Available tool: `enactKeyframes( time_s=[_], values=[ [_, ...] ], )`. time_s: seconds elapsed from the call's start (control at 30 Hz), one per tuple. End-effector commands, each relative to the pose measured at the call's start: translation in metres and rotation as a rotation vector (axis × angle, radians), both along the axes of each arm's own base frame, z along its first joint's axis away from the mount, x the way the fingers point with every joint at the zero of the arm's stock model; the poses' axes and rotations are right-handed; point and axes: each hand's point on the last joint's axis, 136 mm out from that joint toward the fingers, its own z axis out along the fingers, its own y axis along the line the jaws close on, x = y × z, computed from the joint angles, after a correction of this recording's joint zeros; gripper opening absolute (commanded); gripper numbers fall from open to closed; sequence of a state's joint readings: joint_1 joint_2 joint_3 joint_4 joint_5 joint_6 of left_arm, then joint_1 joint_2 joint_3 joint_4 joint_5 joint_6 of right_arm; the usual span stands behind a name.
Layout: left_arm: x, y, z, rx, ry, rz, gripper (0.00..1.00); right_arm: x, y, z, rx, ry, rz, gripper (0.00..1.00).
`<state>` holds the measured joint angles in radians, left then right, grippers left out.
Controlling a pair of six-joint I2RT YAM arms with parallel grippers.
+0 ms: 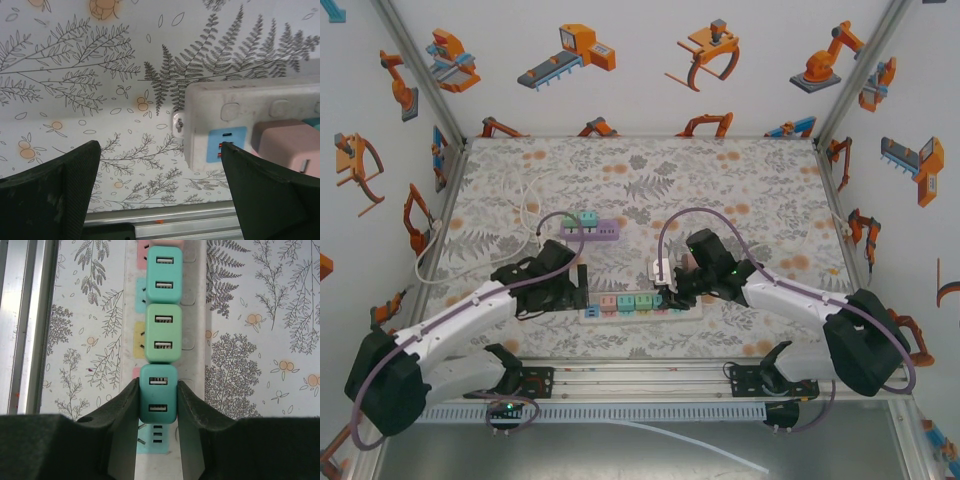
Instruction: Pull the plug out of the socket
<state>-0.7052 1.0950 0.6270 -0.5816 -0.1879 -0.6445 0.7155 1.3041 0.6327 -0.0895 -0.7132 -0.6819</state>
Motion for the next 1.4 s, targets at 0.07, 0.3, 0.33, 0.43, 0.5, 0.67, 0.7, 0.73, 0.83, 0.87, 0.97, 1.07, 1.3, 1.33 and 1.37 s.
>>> enactKeyframes(
  time_s=[0.07,0.3,0.33,0.43,0.5,0.67,0.7,0.73,0.83,0.87,0.97,1.07,1.3,1.33,1.37],
  values=[
    [-0.005,-0.003,-0.017,-0.02,0.049,0.019,0.97,-0.003,0.007,0.008,0.021,-0.009,0.03,0.3],
    [-0.014,0.002,-0.03,-0.017,0.079,0.031,0.95,0.0,0.01,0.015,0.044,-0.009,0.022,0.3],
    [-0.015,0.002,-0.032,-0.014,0.086,0.029,0.95,0.001,0.012,0.017,0.054,-0.013,0.021,0.3],
    [-0.02,0.004,-0.038,-0.001,0.109,0.03,0.95,0.003,0.013,0.023,0.076,-0.027,0.014,0.28],
    [-0.021,0.005,-0.04,0.005,0.115,0.034,0.94,0.003,0.015,0.027,0.09,-0.033,0.013,0.28],
    [-0.024,0.012,-0.043,0.038,0.123,0.051,0.94,0.004,0.018,0.037,0.151,-0.043,0.001,0.26],
    [-0.024,0.012,-0.044,0.043,0.123,0.051,0.94,0.004,0.018,0.038,0.157,-0.044,0.0,0.25],
    [-0.024,0.013,-0.044,0.05,0.125,0.053,0.94,0.004,0.018,0.038,0.16,-0.043,-0.003,0.25],
    [-0.025,0.015,-0.046,0.065,0.128,0.052,0.94,0.004,0.018,0.042,0.176,-0.044,-0.008,0.23],
    [-0.024,0.015,-0.046,0.068,0.127,0.052,0.94,0.003,0.018,0.044,0.185,-0.044,-0.007,0.23],
    [-0.025,0.015,-0.049,0.073,0.131,0.055,0.94,0.002,0.018,0.048,0.207,-0.049,-0.012,0.22],
    [-0.025,0.015,-0.049,0.077,0.129,0.062,0.95,0.002,0.017,0.047,0.206,-0.05,-0.016,0.22],
    [-0.022,0.016,-0.047,0.086,0.113,0.066,0.95,-0.001,0.014,0.05,0.22,-0.061,-0.012,0.22],
    [-0.022,0.016,-0.047,0.09,0.115,0.066,0.95,-0.002,0.014,0.051,0.221,-0.062,-0.012,0.22],
    [-0.022,0.016,-0.046,0.091,0.114,0.066,0.95,-0.002,0.014,0.05,0.221,-0.06,-0.012,0.22]
  ],
)
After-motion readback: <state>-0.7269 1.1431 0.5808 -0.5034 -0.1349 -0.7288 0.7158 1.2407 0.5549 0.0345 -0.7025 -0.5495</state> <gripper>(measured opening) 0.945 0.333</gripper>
